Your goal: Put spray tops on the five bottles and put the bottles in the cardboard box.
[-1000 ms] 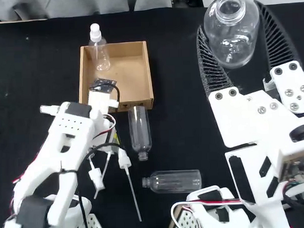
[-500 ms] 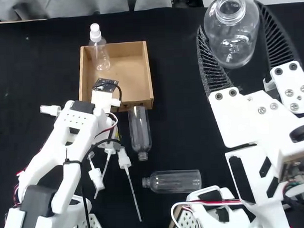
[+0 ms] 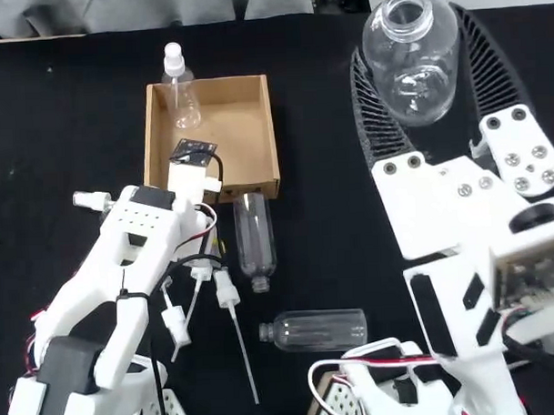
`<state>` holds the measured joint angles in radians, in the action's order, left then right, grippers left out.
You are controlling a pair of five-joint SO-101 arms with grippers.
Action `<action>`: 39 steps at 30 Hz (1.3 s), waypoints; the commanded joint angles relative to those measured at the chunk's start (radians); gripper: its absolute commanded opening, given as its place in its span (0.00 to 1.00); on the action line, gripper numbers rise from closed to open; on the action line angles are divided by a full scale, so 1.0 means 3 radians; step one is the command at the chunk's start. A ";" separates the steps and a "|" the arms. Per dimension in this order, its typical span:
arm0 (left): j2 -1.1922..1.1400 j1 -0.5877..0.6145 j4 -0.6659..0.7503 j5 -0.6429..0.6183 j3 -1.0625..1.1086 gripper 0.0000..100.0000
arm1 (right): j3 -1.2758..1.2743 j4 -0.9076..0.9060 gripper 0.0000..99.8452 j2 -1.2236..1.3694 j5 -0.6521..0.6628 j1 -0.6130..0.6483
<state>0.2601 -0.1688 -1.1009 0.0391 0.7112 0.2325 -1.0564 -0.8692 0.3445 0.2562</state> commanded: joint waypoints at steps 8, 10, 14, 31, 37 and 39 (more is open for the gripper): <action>-0.0547 0.0059 0.0031 -0.0046 -0.0243 0.23 | -0.0003 0.0092 0.10 0.0003 0.0041 0.0066; -0.0670 0.0079 0.0031 -0.0036 -0.0325 0.20 | -0.0003 0.0092 0.10 0.0003 0.0041 0.0066; -0.0762 0.0059 0.0031 -0.0031 -0.0391 0.14 | -0.0003 0.0092 0.10 0.0003 0.0041 0.0066; -0.0757 0.0049 -0.0210 -0.0031 -0.0580 0.03 | -0.0003 0.0092 0.10 0.0003 0.0041 0.0066; -0.0752 0.0049 -0.0593 -0.0031 -0.0933 0.03 | 0.0008 0.0092 0.10 0.0003 0.0041 0.0061; -0.0752 0.0049 -0.0731 -0.0031 -0.1092 0.03 | 0.0008 0.0092 0.10 0.0003 0.0041 0.0061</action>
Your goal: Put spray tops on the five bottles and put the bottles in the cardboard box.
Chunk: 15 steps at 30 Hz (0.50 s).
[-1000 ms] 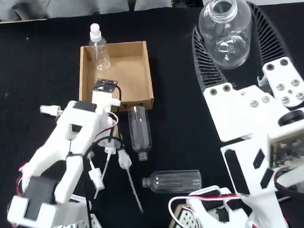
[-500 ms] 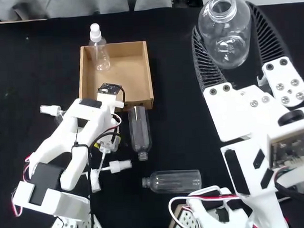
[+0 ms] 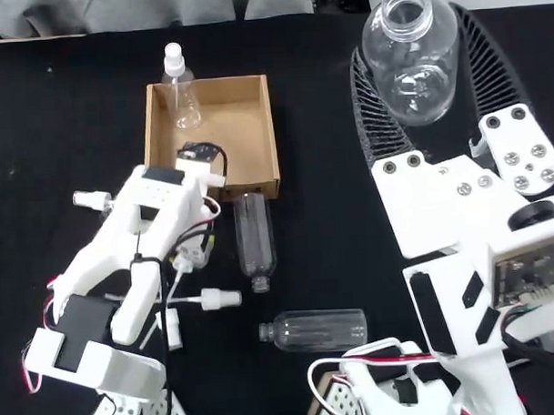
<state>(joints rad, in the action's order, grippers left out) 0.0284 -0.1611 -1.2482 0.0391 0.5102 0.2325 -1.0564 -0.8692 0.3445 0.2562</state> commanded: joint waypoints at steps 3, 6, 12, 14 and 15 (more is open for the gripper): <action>0.0020 0.0054 -0.0465 -0.0031 -0.0678 0.03 | 0.0008 0.0092 0.10 0.0003 0.0041 0.0061; 0.0020 0.0064 -0.0726 -0.0031 -0.0985 0.03 | 0.0008 0.0092 0.10 0.0003 0.0046 0.0056; 0.0020 0.0059 -0.1243 -0.0061 -0.1828 0.03 | 0.0008 0.0092 0.10 0.0003 0.0046 0.0051; 0.0020 0.0059 -0.1381 -0.0061 -0.2074 0.03 | 0.0008 0.0092 0.10 0.0003 0.0046 0.0051; 0.0020 0.0059 -0.1437 -0.0061 -0.2186 0.03 | 0.0008 0.0092 0.10 0.0003 0.0046 0.0051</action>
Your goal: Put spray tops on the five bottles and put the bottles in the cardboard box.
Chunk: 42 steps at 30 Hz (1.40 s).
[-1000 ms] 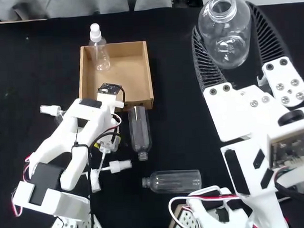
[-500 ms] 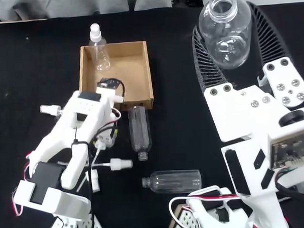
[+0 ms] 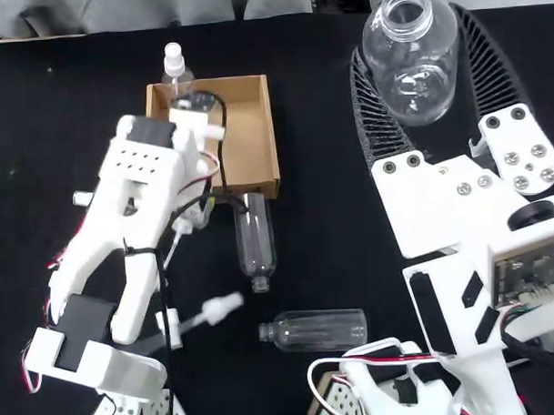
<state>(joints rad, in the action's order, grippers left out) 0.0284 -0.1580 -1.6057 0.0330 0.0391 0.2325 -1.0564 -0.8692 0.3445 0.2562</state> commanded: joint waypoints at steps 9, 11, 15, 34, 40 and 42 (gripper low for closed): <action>0.0020 0.0049 -0.0501 -0.0051 -0.1481 0.03 | 0.0003 0.0092 0.10 -0.0003 0.0046 0.0051; 0.0015 0.0054 -0.0501 -0.0159 -0.1619 0.03 | 0.0003 0.0092 0.10 -0.0003 0.0046 0.0051; 0.0015 0.0049 -0.0501 -0.0281 -0.1823 0.03 | 0.0003 0.0092 0.10 -0.0003 0.0046 0.0051; 0.0015 0.0049 -0.0486 -0.0455 -0.3562 0.03 | -0.0018 0.0097 0.10 0.0023 0.0046 0.0066; 0.0000 0.0023 -0.0476 -0.0506 -0.4094 0.03 | -0.0018 0.0097 0.10 0.0028 0.0046 0.0066; 0.0000 0.0023 -0.0460 -0.0506 -0.4294 0.03 | -0.0018 0.0097 0.10 0.0028 0.0046 0.0066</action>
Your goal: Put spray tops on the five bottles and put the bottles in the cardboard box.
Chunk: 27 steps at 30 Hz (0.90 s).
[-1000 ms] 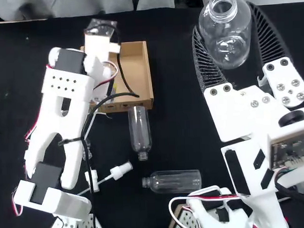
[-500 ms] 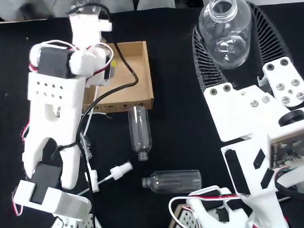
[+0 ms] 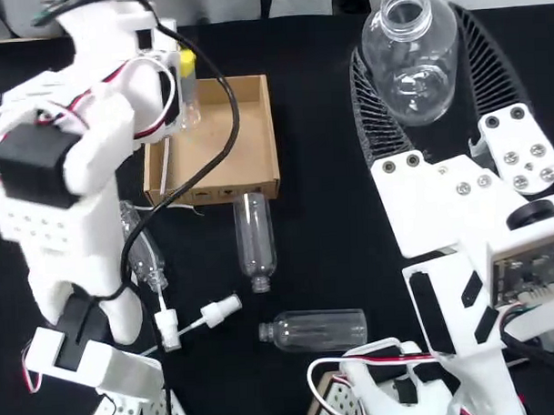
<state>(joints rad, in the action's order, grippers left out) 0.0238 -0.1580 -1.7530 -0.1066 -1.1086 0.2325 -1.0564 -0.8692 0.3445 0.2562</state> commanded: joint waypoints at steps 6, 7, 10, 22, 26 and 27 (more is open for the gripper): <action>0.0026 0.0023 0.0056 -0.0046 -0.1000 0.03 | -0.0018 0.0097 0.10 0.0028 0.0036 0.0072; 0.0026 0.0018 0.0056 -0.0051 -0.1087 0.03 | -0.0018 0.0097 0.10 0.0028 0.0036 0.0072; 0.0026 0.0018 0.0061 -0.0128 -0.1291 0.03 | -0.0018 0.0097 0.10 0.0028 0.0031 0.0072; 0.0031 0.0018 0.0322 -0.0506 -0.1854 0.03 | -0.0330 0.0317 0.10 0.0018 0.0051 0.0430; 0.0113 0.0043 0.0394 -0.0639 -0.1839 0.03 | -0.0739 0.0701 0.10 0.0003 0.0051 0.0455; 0.0143 0.0043 0.0368 -0.0655 -0.1834 0.03 | -0.0831 0.0777 0.10 0.0003 0.0051 0.0455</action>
<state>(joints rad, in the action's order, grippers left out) 0.0269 -0.1565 -1.6686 -0.2677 -1.6410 0.0437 -0.9122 -0.8692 0.3445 0.3744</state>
